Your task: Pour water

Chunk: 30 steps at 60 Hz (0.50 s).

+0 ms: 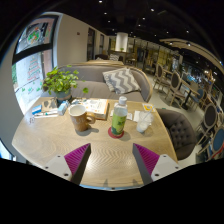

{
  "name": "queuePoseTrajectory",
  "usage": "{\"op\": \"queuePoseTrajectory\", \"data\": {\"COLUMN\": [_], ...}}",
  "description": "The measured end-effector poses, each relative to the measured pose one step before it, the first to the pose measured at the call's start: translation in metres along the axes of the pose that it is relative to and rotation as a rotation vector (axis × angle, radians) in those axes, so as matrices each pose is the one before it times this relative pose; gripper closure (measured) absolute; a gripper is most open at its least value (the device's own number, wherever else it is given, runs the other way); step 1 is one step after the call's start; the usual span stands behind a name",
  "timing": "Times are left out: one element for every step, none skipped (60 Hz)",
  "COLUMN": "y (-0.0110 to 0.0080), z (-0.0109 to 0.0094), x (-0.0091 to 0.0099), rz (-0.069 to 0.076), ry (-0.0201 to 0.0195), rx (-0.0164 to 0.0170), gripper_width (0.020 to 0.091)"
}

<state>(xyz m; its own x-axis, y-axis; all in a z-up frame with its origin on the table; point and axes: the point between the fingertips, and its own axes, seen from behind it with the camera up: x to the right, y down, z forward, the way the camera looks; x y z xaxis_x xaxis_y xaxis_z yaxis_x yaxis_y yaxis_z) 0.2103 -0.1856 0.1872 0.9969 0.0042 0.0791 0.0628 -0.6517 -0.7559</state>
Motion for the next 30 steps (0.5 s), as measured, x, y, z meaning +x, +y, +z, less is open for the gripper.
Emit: {"op": "queuePoseTrajectory", "data": {"y": [0.00260,0.00262,0.00179,0.00146,0.00176,0.00161,0.00148,0.00148,0.00130,0.00168,0.00159,0.00147,0.00151,0.00126,0.00112,0.00098,0.00065,0.00106,0.00137,0.00124,0.00085,0.00081,0.00134,0.00196,0.00169,0.00254,0.00219,0.00134,0.00067,0.00078], "z": [-0.00697,-0.00648,-0.00657,-0.00563,-0.00556,-0.00518,-0.00479,-0.00465,-0.00558,-0.00392,-0.00348,-0.00350,-0.00312,-0.00279,-0.00266,-0.00242,-0.00333,-0.00172,-0.00160,-0.00156,-0.00138,-0.00118,-0.00150,-0.00137,-0.00091,-0.00075,-0.00064,-0.00048,-0.00016,-0.00020], "x": [-0.00145,-0.00178,-0.00220,-0.00150,-0.00144,-0.00144,-0.00145,-0.00121,-0.00085,-0.00078,-0.00069,-0.00094,-0.00066,-0.00073,-0.00094,-0.00140,-0.00170,-0.00158,-0.00182,-0.00140,-0.00103,-0.00067,-0.00031,-0.00022,0.00016,-0.00026,-0.00048,-0.00056,-0.00046,-0.00033], "rz": [0.0025,0.0017,0.0018,0.0016,0.0032,0.0043,0.0050,0.0052,0.0050,0.0063,0.0064,0.0055,0.0041,0.0030,0.0017,-0.0001,-0.0002,0.0014,0.0029,0.0028,0.0017,0.0006,0.0005,0.0003,0.0008,-0.0004,-0.0016,-0.0031,-0.0036,-0.0032], "ry": [0.00408,0.00260,0.00226,0.00186,0.00242,0.00246,0.00202,0.00248,0.00346,0.00387,0.00415,0.00359,0.00370,0.00344,0.00241,0.00048,-0.00127,-0.00357,-0.00402,-0.00241,-0.00016,0.00178,0.00290,0.00363,0.00341,0.00302,0.00185,0.00064,0.00020,0.00021], "rx": [-0.00364,-0.00280,-0.00209,-0.00097,-0.00061,-0.00036,-0.00024,-0.00083,-0.00186,-0.00204,-0.00171,-0.00085,-0.00026,0.00027,0.00071,0.00041,0.00003,-0.00095,-0.00210,-0.00111,0.00093,0.00103,-0.00101,-0.00411,-0.00593,-0.00570,-0.00281,0.00094,0.00224,0.00017], "gripper_width": [0.0255,0.0256,0.0255,0.0255,0.0254,0.0255,0.0253,0.0253,0.0253,0.0253,0.0254,0.0254,0.0252,0.0253,0.0252,0.0251,0.0251,0.0250,0.0253,0.0250,0.0253,0.0251,0.0250,0.0250,0.0251,0.0252,0.0252,0.0251,0.0251,0.0255]}}
